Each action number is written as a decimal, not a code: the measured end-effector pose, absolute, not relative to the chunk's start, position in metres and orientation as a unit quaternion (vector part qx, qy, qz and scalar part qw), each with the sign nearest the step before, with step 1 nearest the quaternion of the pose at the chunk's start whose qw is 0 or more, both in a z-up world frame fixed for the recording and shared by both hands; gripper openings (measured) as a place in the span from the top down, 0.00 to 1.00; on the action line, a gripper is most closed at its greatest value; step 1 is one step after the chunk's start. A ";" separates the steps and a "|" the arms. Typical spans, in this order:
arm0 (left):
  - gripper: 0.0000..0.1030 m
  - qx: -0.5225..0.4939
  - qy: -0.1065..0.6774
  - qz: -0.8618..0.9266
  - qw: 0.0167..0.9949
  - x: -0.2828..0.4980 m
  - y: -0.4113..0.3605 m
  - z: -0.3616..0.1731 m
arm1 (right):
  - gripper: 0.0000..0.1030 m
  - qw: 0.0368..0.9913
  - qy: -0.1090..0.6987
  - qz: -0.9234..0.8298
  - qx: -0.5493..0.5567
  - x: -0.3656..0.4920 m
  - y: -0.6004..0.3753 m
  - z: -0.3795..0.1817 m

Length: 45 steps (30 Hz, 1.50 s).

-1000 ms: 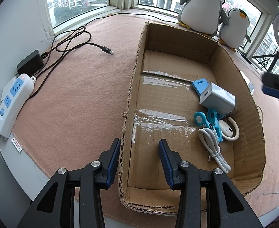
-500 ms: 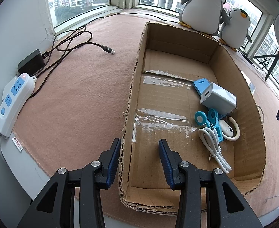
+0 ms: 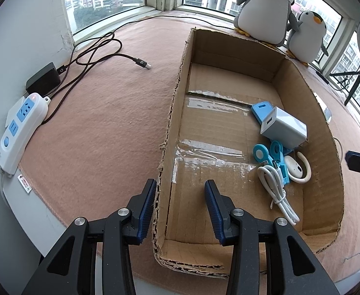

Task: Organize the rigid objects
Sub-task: 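Move the right tool back to the patterned lighter, then grasp the patterned lighter with the right tool and lift it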

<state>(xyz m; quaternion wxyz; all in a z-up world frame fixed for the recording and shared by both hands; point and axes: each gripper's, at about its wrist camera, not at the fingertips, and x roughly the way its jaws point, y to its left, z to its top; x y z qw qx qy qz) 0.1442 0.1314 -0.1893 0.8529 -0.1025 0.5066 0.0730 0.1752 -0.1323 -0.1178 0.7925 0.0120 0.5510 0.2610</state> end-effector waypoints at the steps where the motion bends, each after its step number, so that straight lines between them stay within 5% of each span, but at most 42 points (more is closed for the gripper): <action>1: 0.58 -0.103 0.507 0.073 0.853 0.144 0.132 -0.189 | 0.59 0.791 0.554 0.261 0.012 0.178 -0.130 -0.119; 36: 0.58 -0.105 0.507 0.070 0.853 0.144 0.133 -0.190 | 0.59 0.769 0.592 0.212 -0.117 0.203 -0.091 -0.160; 45: 0.58 -0.104 0.507 0.070 0.853 0.144 0.133 -0.191 | 0.79 0.768 0.598 0.218 -0.070 0.209 -0.107 -0.156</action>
